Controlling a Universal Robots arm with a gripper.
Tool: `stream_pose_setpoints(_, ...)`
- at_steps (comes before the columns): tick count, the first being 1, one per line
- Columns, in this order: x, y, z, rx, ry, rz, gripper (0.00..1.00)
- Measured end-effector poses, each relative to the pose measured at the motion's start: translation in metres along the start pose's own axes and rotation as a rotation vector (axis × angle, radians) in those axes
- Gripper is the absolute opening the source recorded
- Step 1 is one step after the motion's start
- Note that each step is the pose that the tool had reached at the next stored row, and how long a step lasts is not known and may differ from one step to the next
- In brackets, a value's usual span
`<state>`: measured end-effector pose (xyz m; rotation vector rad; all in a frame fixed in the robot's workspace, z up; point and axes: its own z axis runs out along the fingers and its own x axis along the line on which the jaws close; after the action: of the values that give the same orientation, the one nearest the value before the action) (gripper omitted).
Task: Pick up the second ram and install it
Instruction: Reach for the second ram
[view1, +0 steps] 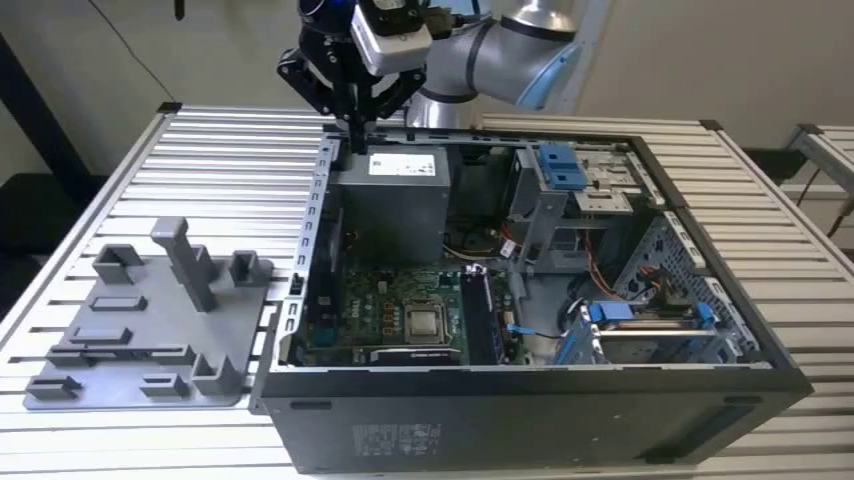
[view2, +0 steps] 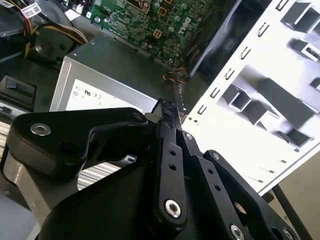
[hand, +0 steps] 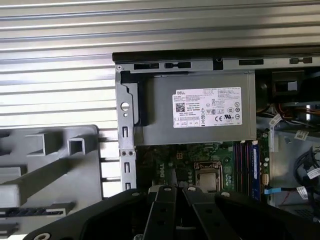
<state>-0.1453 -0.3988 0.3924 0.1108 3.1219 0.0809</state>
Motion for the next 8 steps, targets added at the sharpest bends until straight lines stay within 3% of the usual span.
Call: stream_pose_setpoints(8, 0.0136, -0.0010, -0.0002, -0.0003, 0.0068, 0.000, 0.11)
